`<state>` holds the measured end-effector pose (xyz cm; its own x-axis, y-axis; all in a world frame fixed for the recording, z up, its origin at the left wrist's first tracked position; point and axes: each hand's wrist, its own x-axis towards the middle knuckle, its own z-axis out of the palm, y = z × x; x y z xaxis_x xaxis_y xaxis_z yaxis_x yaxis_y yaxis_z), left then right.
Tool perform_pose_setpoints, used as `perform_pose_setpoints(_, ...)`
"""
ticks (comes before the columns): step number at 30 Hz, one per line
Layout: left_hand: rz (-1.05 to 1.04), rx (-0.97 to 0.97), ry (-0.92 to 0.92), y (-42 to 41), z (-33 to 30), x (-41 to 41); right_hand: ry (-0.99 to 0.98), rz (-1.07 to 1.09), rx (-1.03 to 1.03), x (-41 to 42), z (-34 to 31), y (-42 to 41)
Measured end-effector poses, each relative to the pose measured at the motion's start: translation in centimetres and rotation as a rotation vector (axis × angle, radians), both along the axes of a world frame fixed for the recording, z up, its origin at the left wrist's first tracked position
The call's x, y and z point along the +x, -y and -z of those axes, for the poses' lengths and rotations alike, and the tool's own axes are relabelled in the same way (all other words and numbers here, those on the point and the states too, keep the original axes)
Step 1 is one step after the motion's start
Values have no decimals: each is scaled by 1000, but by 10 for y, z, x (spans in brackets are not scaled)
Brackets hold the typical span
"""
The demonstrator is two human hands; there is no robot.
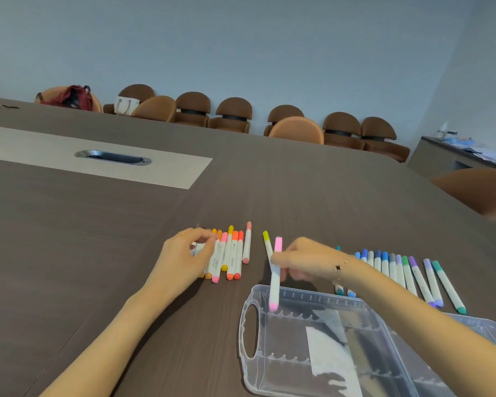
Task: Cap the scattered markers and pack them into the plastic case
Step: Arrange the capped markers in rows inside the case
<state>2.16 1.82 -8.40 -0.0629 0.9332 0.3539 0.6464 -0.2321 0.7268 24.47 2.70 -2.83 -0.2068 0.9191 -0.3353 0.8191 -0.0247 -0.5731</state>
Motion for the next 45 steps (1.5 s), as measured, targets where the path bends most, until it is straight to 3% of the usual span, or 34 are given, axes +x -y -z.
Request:
perform_pose_setpoints(3,178,-67,-130,15,-3,18,-3,-80,-176,9,8,30)
perform_pose_setpoints(6,371,-115,-236,28,-5,29,-5,-81,-182,8,17,43)
perform_pose_setpoints(11,624,-448,-326,46,-9,35,22,-140,-184,-6,17,49)
perform_pose_setpoints(22,681,-524,-620,50,-7,31,11,-214,-269,-1,19,51)
perform_pose_setpoints(37,722,-572,-561,53,-9,33,-33,-130,-197,2,32,54)
perform_pose_setpoints(40,582,-534,-417,45,-17,26,-35,-153,-175,4,27,52)
perform_pose_setpoints(43,80,-174,-193,16,-13,13,-52,-109,-132,8,14,39)
perform_pose_setpoints(45,-179,-109,-178,-5,-12,5,-8,-61,-36,10,7,22)
